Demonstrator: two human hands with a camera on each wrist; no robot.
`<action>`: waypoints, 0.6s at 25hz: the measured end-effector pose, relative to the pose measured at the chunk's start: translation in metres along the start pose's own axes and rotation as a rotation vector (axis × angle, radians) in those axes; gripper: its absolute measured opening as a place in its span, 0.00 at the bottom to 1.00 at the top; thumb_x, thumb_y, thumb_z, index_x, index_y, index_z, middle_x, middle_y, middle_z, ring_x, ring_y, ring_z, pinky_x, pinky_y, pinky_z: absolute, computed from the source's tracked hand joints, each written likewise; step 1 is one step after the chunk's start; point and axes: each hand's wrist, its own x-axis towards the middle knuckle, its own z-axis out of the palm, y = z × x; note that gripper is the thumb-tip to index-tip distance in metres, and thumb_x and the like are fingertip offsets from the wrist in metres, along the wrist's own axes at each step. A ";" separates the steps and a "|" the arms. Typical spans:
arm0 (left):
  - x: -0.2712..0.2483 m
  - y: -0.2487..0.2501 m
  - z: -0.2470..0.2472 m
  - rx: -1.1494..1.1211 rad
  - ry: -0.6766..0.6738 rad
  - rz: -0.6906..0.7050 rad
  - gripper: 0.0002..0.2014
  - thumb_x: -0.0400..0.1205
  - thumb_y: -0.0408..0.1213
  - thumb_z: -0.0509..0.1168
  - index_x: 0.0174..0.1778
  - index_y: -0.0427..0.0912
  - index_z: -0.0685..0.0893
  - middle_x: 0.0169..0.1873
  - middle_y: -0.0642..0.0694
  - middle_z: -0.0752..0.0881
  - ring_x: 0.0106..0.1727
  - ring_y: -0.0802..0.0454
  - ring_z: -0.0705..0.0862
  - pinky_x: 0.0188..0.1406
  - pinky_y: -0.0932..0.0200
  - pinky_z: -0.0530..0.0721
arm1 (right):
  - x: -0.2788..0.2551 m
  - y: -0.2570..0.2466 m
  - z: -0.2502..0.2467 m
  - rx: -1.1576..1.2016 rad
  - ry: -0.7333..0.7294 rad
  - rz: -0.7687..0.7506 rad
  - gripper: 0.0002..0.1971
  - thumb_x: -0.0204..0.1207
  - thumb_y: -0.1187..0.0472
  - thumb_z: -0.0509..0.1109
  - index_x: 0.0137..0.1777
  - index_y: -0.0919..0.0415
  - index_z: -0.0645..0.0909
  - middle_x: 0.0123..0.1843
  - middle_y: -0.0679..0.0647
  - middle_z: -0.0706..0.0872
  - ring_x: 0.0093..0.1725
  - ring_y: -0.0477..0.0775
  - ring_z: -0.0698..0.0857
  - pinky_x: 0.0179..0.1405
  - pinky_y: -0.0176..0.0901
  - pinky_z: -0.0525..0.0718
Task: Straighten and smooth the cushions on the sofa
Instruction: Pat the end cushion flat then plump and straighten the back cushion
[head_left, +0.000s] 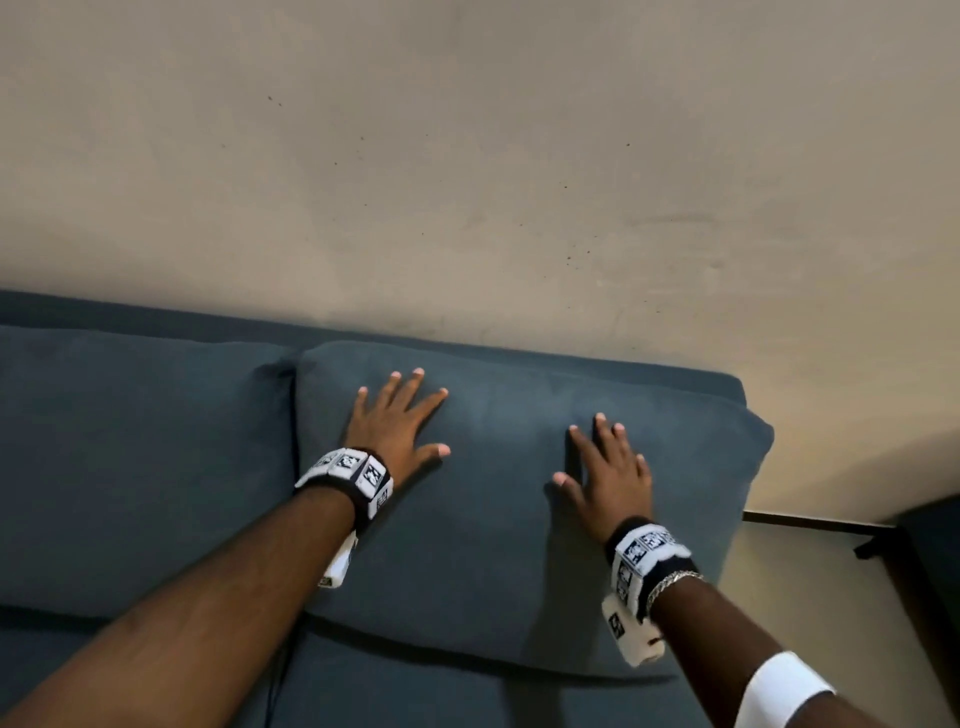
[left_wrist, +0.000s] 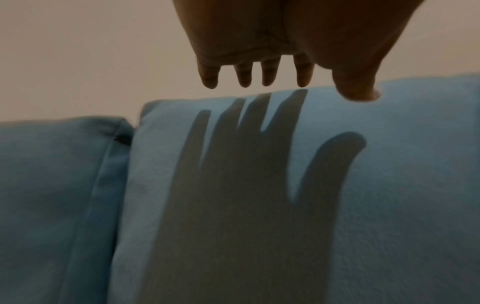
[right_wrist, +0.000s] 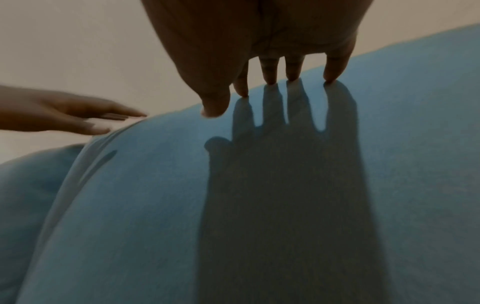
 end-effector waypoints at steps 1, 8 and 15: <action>0.007 0.010 0.006 0.034 -0.001 0.059 0.42 0.80 0.72 0.58 0.88 0.68 0.49 0.91 0.53 0.42 0.91 0.45 0.43 0.85 0.29 0.43 | -0.001 -0.011 0.010 -0.006 0.019 -0.049 0.36 0.82 0.30 0.56 0.90 0.37 0.59 0.94 0.49 0.46 0.93 0.58 0.44 0.87 0.68 0.50; 0.033 0.021 0.046 0.121 0.101 0.006 0.41 0.82 0.70 0.54 0.87 0.70 0.39 0.90 0.57 0.36 0.90 0.50 0.35 0.83 0.26 0.35 | 0.044 -0.084 0.071 -0.186 0.100 -0.366 0.35 0.82 0.31 0.54 0.88 0.38 0.61 0.93 0.50 0.53 0.92 0.59 0.52 0.86 0.74 0.45; 0.054 -0.079 0.057 -0.035 0.289 -0.305 0.43 0.79 0.78 0.41 0.89 0.64 0.44 0.91 0.52 0.41 0.90 0.42 0.38 0.85 0.35 0.34 | 0.076 -0.036 0.051 0.037 0.239 0.314 0.40 0.80 0.25 0.35 0.91 0.38 0.52 0.94 0.47 0.46 0.93 0.56 0.41 0.85 0.80 0.39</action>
